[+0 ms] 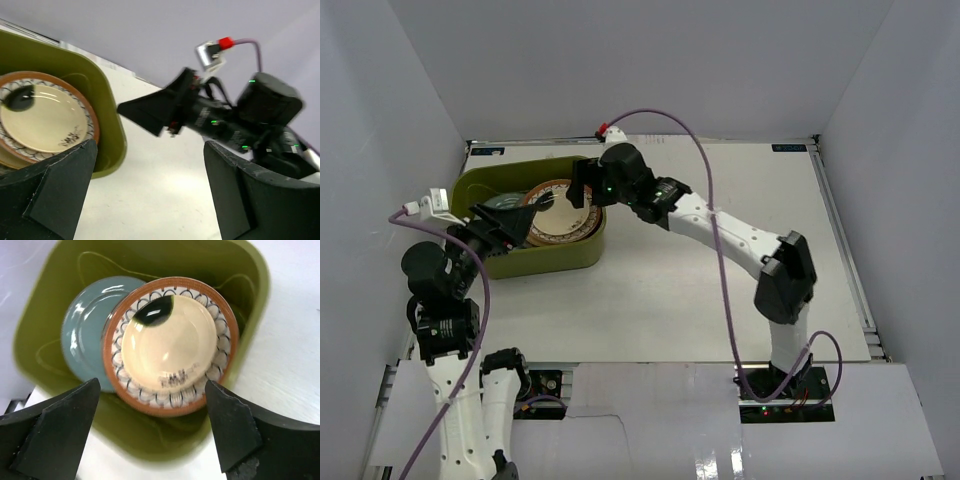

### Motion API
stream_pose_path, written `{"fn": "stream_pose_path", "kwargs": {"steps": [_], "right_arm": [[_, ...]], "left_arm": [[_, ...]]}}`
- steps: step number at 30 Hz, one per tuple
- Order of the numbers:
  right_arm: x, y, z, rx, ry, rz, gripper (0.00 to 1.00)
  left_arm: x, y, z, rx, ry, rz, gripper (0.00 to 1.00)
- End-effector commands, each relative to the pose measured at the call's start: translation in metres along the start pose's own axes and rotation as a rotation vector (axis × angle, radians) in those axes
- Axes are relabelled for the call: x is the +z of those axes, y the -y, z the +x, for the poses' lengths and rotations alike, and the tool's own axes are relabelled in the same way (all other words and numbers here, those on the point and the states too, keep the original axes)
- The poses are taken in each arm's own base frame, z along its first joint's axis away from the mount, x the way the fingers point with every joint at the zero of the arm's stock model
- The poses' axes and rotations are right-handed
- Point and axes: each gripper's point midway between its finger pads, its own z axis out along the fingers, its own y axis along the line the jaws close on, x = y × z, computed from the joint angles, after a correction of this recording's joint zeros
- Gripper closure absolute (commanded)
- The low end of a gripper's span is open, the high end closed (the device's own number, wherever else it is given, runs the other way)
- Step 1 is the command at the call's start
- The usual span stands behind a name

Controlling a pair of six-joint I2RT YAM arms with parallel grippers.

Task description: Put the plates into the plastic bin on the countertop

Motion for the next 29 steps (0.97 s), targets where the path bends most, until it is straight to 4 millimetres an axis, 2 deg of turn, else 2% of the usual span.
{"fn": "stream_pose_path", "kwargs": {"steps": [1, 2, 3, 4, 6, 7, 8, 9, 10, 11, 12, 14, 15, 16, 18, 20, 22, 25, 26, 28, 29], "right_arm": [[-0.117, -0.036, -0.095, -0.03, 0.265, -0.097, 0.1], [-0.131, -0.031, -0.094, -0.037, 0.28, -0.091, 0.1], [-0.135, -0.012, -0.066, -0.063, 0.238, -0.053, 0.1], [-0.183, -0.012, -0.086, -0.059, 0.332, -0.063, 0.1], [-0.218, 0.003, -0.076, -0.086, 0.366, -0.045, 0.1], [-0.253, 0.016, -0.066, -0.079, 0.401, -0.033, 0.1], [-0.27, 0.025, -0.061, -0.066, 0.425, -0.024, 0.1], [-0.287, 0.03, -0.055, -0.05, 0.448, -0.027, 0.1], [-0.315, 0.045, -0.045, 0.009, 0.5, -0.015, 0.1], [-0.327, 0.057, -0.035, 0.033, 0.501, 0.013, 0.1], [-0.359, 0.07, -0.036, 0.075, 0.574, 0.032, 0.1], [-0.369, 0.092, -0.01, 0.086, 0.546, 0.089, 0.1], [-0.377, 0.099, -0.004, 0.09, 0.553, 0.103, 0.1], [-0.395, 0.107, -0.004, 0.115, 0.597, 0.113, 0.1], [-0.407, 0.115, 0.005, 0.132, 0.616, 0.117, 0.1], [-0.407, 0.117, 0.01, 0.133, 0.618, 0.112, 0.1], [-0.409, 0.118, 0.009, 0.136, 0.625, 0.117, 0.1], [-0.408, 0.112, 0.003, 0.122, 0.61, 0.109, 0.1], [-0.415, 0.109, -0.005, 0.118, 0.625, 0.103, 0.1], [-0.414, 0.105, -0.012, 0.098, 0.613, 0.107, 0.1], [-0.426, 0.099, -0.024, 0.094, 0.638, 0.093, 0.1]], "left_arm": [[-0.007, 0.023, 0.018, -0.053, -0.107, 0.121, 0.02], [-0.008, 0.031, 0.019, -0.05, -0.109, 0.163, 0.02], [-0.01, 0.036, 0.021, -0.051, -0.123, 0.196, 0.02], [-0.015, 0.046, 0.028, -0.053, -0.168, 0.255, 0.02], [-0.016, 0.064, 0.035, -0.028, -0.22, 0.367, 0.02], [-0.009, 0.066, 0.041, -0.026, -0.27, 0.388, 0.02], [-0.014, 0.085, 0.043, 0.032, -0.312, 0.473, 0.02], [-0.013, 0.091, 0.044, 0.046, -0.342, 0.497, 0.02], [-0.007, 0.092, 0.048, 0.043, -0.383, 0.51, 0.02], [-0.015, 0.107, 0.051, 0.057, -0.424, 0.581, 0.02], [-0.016, 0.111, 0.052, 0.073, -0.432, 0.605, 0.02], [-0.024, 0.119, 0.056, 0.092, -0.444, 0.645, 0.02], [-0.029, 0.118, 0.06, 0.096, -0.457, 0.659, 0.02], [-0.033, 0.118, 0.062, 0.095, -0.462, 0.665, 0.02], [-0.042, 0.116, 0.069, 0.079, -0.464, 0.662, 0.02], [-0.048, 0.116, 0.068, 0.071, -0.426, 0.642, 0.02], [-0.046, 0.111, 0.065, 0.054, -0.377, 0.603, 0.02], [-0.052, 0.122, 0.057, 0.081, -0.363, 0.644, 0.02], [-0.052, 0.125, 0.054, 0.094, -0.359, 0.653, 0.02], [-0.048, 0.132, 0.041, 0.105, -0.319, 0.643, 0.02], [-0.046, 0.134, 0.034, 0.103, -0.298, 0.631, 0.02]]}}
